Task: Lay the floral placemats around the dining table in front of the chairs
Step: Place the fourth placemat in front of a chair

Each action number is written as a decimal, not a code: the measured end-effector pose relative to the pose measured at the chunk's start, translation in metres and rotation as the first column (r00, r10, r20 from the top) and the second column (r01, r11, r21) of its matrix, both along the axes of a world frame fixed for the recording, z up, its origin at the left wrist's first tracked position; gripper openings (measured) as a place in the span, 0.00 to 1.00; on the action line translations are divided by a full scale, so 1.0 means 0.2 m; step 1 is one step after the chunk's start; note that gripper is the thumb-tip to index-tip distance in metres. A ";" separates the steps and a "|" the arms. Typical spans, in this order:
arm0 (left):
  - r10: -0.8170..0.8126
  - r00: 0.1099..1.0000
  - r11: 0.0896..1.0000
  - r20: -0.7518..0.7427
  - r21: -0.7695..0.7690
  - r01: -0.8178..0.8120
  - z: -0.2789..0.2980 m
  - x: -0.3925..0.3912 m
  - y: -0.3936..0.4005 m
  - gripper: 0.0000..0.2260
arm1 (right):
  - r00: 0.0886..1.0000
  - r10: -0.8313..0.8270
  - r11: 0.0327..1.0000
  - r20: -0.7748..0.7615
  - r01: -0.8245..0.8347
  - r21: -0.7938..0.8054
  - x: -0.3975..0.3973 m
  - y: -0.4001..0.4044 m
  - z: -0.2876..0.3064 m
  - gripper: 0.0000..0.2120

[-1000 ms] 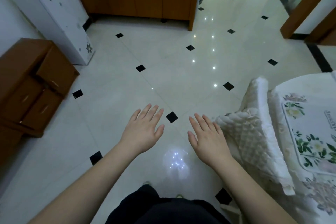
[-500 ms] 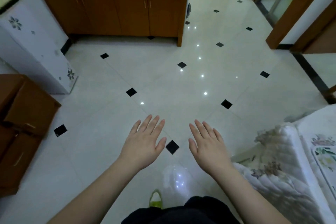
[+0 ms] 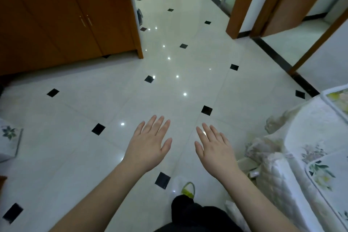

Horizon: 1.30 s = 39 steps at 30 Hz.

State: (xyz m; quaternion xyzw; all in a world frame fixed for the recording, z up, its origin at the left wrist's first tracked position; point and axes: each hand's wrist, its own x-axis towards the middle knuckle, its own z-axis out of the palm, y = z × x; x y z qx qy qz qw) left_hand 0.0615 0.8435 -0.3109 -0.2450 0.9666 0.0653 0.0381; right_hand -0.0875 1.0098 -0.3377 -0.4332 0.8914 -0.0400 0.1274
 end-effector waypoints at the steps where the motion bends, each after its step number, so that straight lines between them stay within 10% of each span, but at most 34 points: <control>1: -0.019 1.000 1.000 0.014 -0.007 0.019 0.01 -0.09 -0.02 0.28 | 1.000 -0.011 1.000 0.011 0.010 0.003 -0.08 -0.02 0.00 0.27; 22: -0.384 0.923 0.923 -0.031 -0.052 0.382 0.07 -1.91 -0.61 0.28 | 0.926 -0.374 0.927 -0.058 0.371 -0.055 -1.53 -0.45 0.13 0.26; 39: -0.775 0.632 0.631 0.004 -0.038 0.775 0.10 -3.33 -0.67 0.28 | 0.677 -0.735 0.678 -0.040 0.733 -0.062 -2.44 -0.47 0.17 0.26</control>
